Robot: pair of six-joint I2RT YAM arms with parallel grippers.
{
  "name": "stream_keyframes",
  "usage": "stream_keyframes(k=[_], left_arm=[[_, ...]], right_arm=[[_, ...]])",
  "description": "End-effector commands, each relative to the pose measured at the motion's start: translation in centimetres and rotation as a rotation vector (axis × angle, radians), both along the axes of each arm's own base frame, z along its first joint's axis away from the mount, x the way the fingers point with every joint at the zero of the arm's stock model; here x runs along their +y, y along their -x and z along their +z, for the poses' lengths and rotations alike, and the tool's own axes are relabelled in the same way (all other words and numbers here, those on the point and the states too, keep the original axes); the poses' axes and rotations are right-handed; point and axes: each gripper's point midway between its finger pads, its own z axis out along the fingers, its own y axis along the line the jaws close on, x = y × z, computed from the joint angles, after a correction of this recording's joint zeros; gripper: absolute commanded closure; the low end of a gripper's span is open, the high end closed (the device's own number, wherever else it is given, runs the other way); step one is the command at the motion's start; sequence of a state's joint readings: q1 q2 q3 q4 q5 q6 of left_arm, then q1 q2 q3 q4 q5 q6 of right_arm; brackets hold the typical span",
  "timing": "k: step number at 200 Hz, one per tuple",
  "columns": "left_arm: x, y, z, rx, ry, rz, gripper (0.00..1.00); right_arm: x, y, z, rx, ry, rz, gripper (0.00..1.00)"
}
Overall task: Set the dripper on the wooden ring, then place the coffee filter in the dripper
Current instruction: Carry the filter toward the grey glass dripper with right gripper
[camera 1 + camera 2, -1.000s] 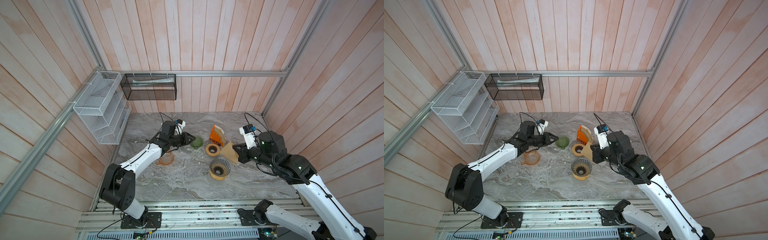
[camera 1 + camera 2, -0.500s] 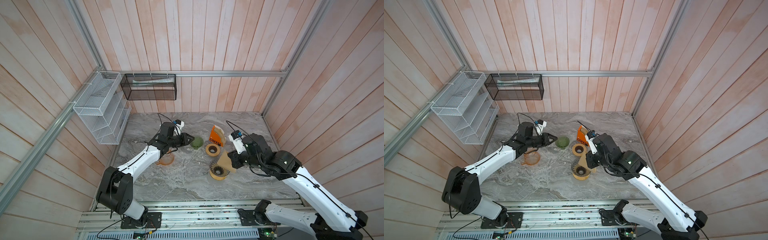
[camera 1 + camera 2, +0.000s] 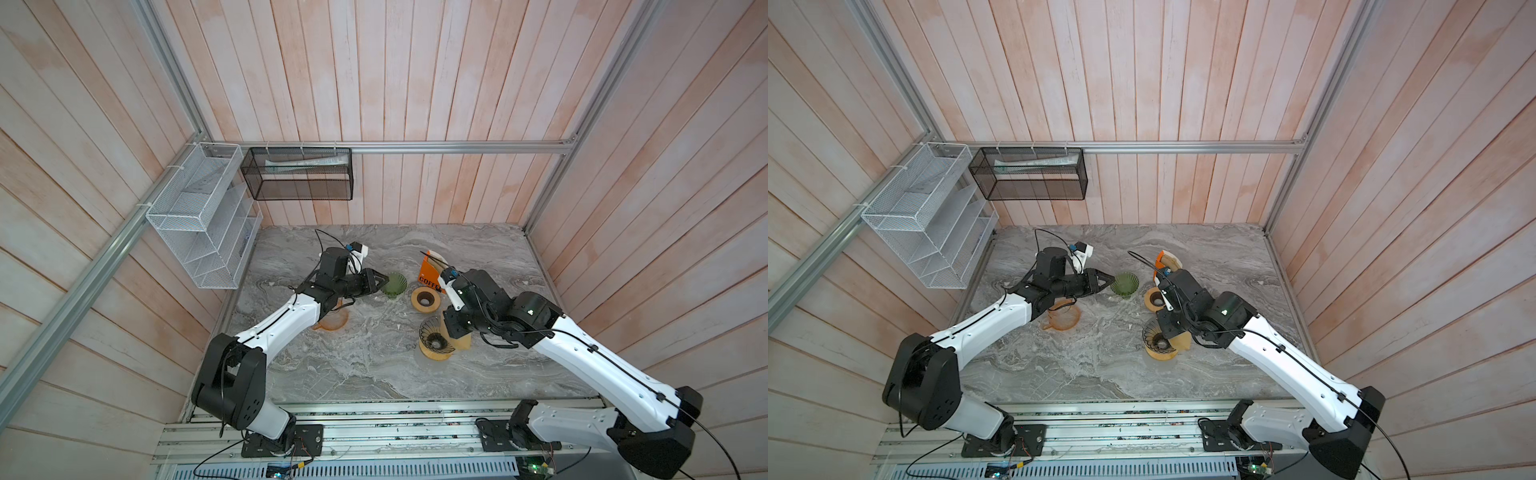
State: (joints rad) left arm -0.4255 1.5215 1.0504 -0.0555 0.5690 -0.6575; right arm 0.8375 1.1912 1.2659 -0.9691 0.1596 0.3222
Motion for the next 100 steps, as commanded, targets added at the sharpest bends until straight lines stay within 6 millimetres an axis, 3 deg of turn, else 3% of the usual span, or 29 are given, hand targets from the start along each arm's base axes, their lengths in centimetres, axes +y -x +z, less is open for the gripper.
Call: stream_keyframes(k=[1, 26, 42, 69, 100], left_arm=[[0.0, 0.4, 1.2, -0.049, 0.014, -0.017, 0.73], [0.0, 0.5, 1.3, -0.048, 0.016, -0.02, 0.73], [0.0, 0.5, 1.4, -0.048, 0.014, -0.021, 0.74], [-0.1, 0.3, 2.0, -0.033, 0.015, -0.02, 0.74], [0.0, 0.2, 3.1, -0.012, -0.002, -0.011, 0.73]], right_arm=[[0.3, -0.3, 0.2, -0.007, 0.018, -0.007, 1.0], [1.3, -0.4, 0.3, 0.001, 0.0, 0.019, 1.0], [1.6, -0.6, 0.6, -0.004, -0.009, 0.026, 0.9], [2.4, -1.1, 2.4, -0.037, -0.045, 0.037, 0.79], [2.9, -2.3, 5.1, -0.065, -0.05, 0.033, 0.77]])
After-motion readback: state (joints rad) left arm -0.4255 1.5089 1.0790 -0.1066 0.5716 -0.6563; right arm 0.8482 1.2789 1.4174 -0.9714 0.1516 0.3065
